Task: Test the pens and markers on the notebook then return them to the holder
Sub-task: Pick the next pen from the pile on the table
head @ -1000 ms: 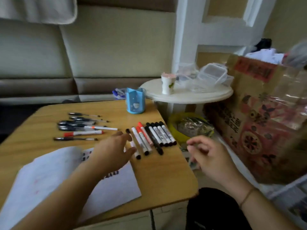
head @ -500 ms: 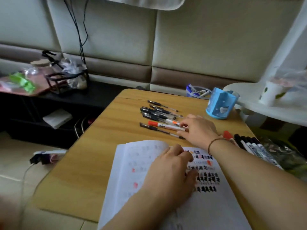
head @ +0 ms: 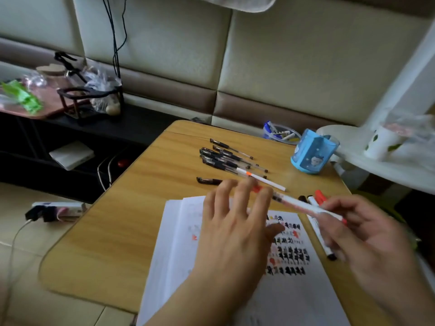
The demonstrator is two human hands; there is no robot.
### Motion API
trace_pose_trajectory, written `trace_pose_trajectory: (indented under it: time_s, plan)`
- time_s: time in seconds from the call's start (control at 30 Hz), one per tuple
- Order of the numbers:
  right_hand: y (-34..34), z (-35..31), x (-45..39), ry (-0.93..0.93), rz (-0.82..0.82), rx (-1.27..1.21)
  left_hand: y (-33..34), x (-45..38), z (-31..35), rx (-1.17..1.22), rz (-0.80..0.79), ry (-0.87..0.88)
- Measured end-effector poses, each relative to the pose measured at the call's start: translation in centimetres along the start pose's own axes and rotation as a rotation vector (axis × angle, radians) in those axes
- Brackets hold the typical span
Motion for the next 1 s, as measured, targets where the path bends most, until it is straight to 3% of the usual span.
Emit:
trace_pose_trajectory:
  time_s: [0.13,0.23,0.3,0.43,0.63,0.8,0.87,1.0]
  plan:
    - [-0.7,1.0,2.2,0.064,0.177,-0.395,0.8,0.9,2.4,0.126,-0.070,0.151]
    - [-0.4,2.4,3.4,0.049,0.313,-0.552,2.0,1.7,3.9,0.111,-0.167,0.224]
    - [0.1,3.2,3.5,0.066,0.253,-0.562,2.7,2.1,4.4,0.194,-0.217,0.215]
    - [2.3,3.9,3.3,0.138,-0.046,-0.357,2.4,2.2,5.0,0.417,-0.289,0.256]
    - [2.7,3.8,3.7,0.076,-0.235,-0.538,1.4,2.0,5.9,0.601,-0.401,0.304]
    - [2.1,3.9,4.0,0.058,-0.332,-0.631,2.2,2.0,5.7,0.712,-0.499,0.235]
    - [1.3,4.0,3.8,0.030,-0.323,-0.646,1.9,2.0,5.5,0.640,-0.474,0.248]
    - [-1.7,6.3,2.7,0.056,-0.081,-0.563,1.7,2.1,3.1,0.344,-0.375,0.163]
Point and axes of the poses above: each hand's wrist, its own x-axis away from the middle knuckle, its own y-axis out of the palm, z = x × y, the point moved 7 cm from there along -x, towards the middle knuckle, and after that the axes turned 5 degrees about -z, right-handed, at the moved point
